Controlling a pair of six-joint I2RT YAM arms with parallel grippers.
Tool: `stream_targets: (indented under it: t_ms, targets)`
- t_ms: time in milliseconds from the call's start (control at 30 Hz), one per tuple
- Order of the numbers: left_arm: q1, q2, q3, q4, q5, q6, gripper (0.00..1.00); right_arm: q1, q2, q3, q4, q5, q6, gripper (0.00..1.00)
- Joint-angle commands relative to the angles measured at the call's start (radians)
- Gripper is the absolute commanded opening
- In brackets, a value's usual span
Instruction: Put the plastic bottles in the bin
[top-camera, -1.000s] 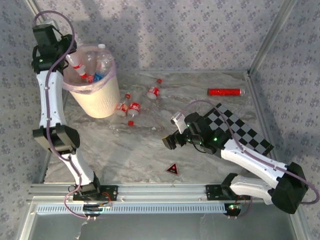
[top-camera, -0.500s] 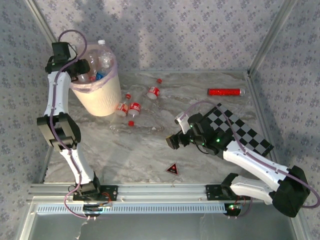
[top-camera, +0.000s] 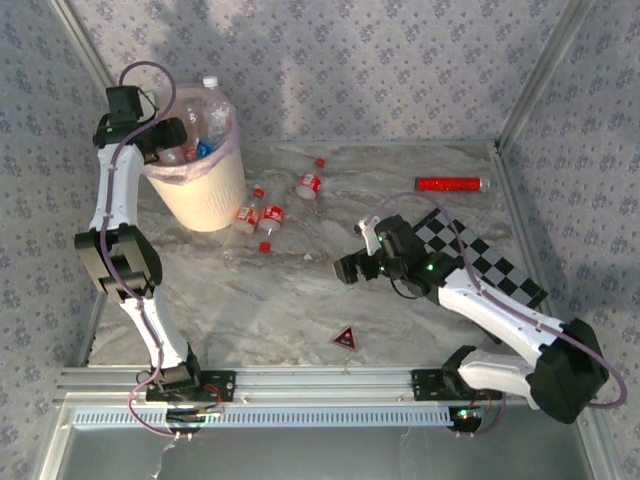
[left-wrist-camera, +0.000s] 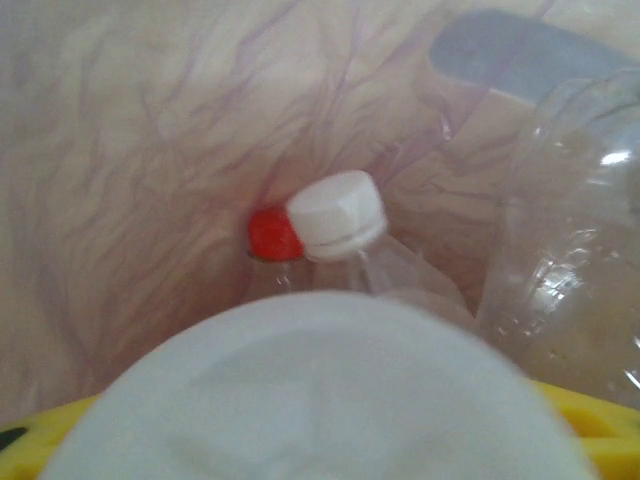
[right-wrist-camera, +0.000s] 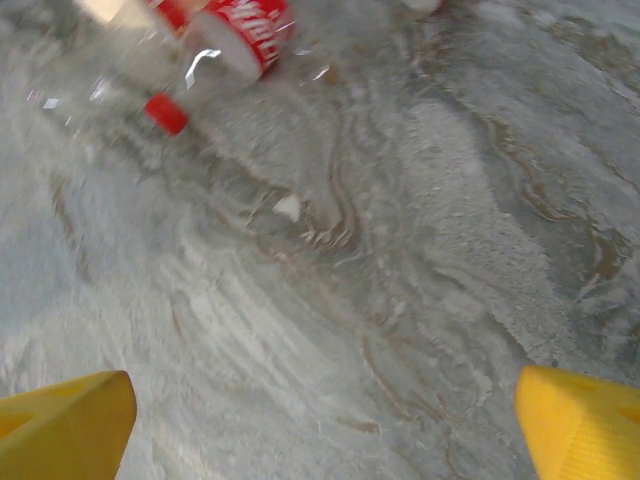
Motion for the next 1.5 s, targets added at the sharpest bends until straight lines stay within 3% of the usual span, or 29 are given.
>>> stream_targets:
  t_ms: [0, 333, 433, 667, 1000, 1267, 1467]
  targets:
    - [-0.020, -0.031, 0.080, -0.110, 0.019, 0.027, 0.70, -0.048, 0.075, 0.090, -0.002, 0.009, 0.179, 0.96]
    - [-0.009, -0.122, 0.250, -0.240, -0.010, 0.095, 0.95, -0.045, 0.430, 0.340, 0.085, 0.029, 0.445, 0.90]
    - [-0.010, -0.194, 0.229, -0.247, -0.026, 0.100, 0.97, -0.040, 0.525, 0.419, 0.142, 0.052, 0.489, 0.90]
    - [-0.038, -0.494, -0.094, -0.111, 0.086, 0.002, 0.98, -0.024, 0.751, 0.591, 0.188, 0.056, 0.568, 0.90]
    - [-0.256, -0.867, -0.558, 0.029, 0.046, -0.130, 0.97, 0.012, 0.992, 0.811, 0.110, 0.070, 0.593, 0.90]
    - [-0.428, -0.957, -0.717, 0.090, -0.017, -0.196, 0.96, 0.016, 1.083, 0.880, 0.081, 0.093, 0.618, 0.84]
    - [-0.477, -0.966, -0.769, 0.123, -0.023, -0.235, 0.96, 0.016, 1.062, 0.856, 0.073, 0.117, 0.600, 0.66]
